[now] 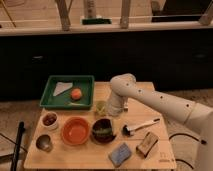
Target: Place pepper in purple bowl
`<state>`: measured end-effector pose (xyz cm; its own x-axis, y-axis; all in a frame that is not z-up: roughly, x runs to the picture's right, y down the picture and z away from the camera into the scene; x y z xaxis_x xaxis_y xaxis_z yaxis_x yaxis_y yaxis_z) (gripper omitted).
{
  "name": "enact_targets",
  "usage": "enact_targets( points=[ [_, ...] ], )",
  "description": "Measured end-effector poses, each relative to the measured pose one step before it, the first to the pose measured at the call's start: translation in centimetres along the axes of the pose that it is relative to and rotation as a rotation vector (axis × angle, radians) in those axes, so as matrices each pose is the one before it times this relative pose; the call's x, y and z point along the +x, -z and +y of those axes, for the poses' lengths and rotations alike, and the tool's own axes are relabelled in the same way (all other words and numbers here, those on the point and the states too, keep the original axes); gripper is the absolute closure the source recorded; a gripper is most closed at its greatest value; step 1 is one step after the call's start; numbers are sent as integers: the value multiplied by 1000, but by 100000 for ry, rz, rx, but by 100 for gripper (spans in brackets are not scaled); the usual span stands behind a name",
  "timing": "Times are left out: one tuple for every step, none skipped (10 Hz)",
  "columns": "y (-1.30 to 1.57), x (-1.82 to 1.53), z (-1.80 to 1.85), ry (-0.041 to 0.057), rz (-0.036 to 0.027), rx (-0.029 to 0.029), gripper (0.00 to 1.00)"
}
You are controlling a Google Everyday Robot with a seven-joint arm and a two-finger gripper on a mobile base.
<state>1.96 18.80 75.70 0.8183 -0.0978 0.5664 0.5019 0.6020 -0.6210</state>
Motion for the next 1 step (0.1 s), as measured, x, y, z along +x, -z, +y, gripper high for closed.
enact_targets(
  points=[
    [0, 0, -1, 1, 3, 2, 20]
  ],
)
